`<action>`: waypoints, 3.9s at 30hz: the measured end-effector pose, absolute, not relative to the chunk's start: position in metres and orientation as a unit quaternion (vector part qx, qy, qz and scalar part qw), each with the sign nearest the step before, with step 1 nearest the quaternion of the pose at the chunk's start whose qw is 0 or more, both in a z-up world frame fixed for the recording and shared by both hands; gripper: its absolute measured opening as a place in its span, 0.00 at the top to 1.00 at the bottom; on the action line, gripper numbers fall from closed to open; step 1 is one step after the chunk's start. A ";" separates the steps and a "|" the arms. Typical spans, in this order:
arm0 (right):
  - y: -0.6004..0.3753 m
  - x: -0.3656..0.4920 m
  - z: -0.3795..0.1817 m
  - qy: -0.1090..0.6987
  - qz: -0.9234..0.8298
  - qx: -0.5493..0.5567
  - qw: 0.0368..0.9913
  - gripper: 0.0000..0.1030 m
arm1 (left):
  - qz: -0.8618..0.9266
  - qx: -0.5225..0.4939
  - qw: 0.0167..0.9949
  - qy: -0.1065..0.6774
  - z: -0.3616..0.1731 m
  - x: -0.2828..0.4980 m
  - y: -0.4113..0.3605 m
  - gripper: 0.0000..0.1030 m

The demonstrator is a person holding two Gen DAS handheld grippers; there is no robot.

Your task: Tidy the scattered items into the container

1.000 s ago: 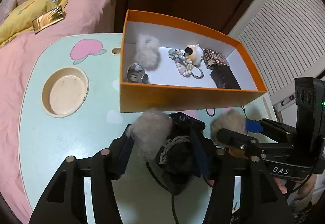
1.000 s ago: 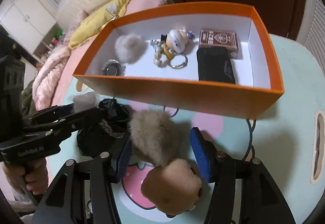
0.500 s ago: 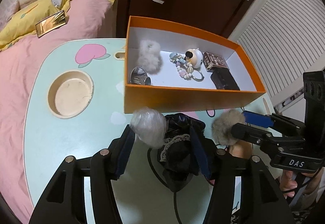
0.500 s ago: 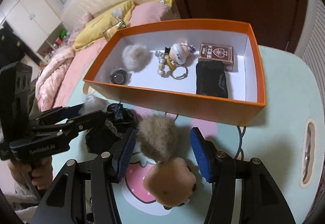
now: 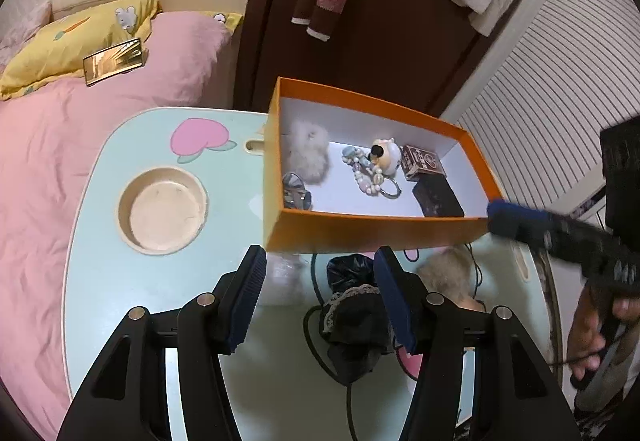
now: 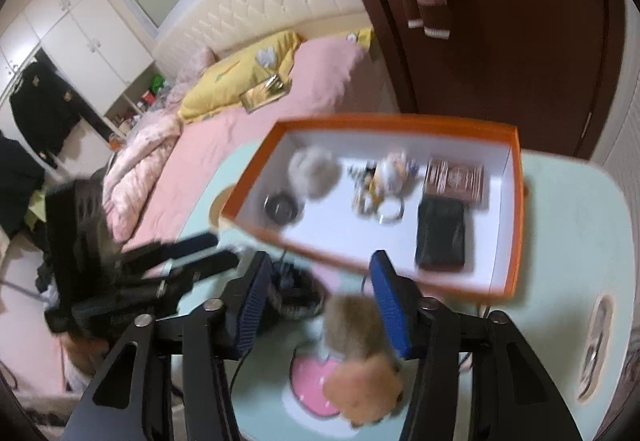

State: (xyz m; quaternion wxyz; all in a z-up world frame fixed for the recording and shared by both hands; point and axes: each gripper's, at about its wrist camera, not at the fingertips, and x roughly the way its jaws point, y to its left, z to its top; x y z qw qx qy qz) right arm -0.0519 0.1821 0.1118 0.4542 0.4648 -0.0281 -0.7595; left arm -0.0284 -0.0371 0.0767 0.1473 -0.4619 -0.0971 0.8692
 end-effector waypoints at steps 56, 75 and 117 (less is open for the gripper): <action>0.261 -0.131 0.112 -0.132 -0.775 0.482 0.386 0.91 | 0.803 -0.567 0.171 0.061 0.067 -0.166 0.104 0.53; 0.257 -0.118 0.104 -0.130 -0.757 0.490 0.412 0.91 | 0.816 -0.554 0.163 0.025 0.065 -0.165 0.091 0.63; 0.194 -0.025 0.071 -0.040 -0.707 0.525 0.472 0.91 | 0.827 -0.535 0.171 -0.026 0.066 -0.015 0.018 0.63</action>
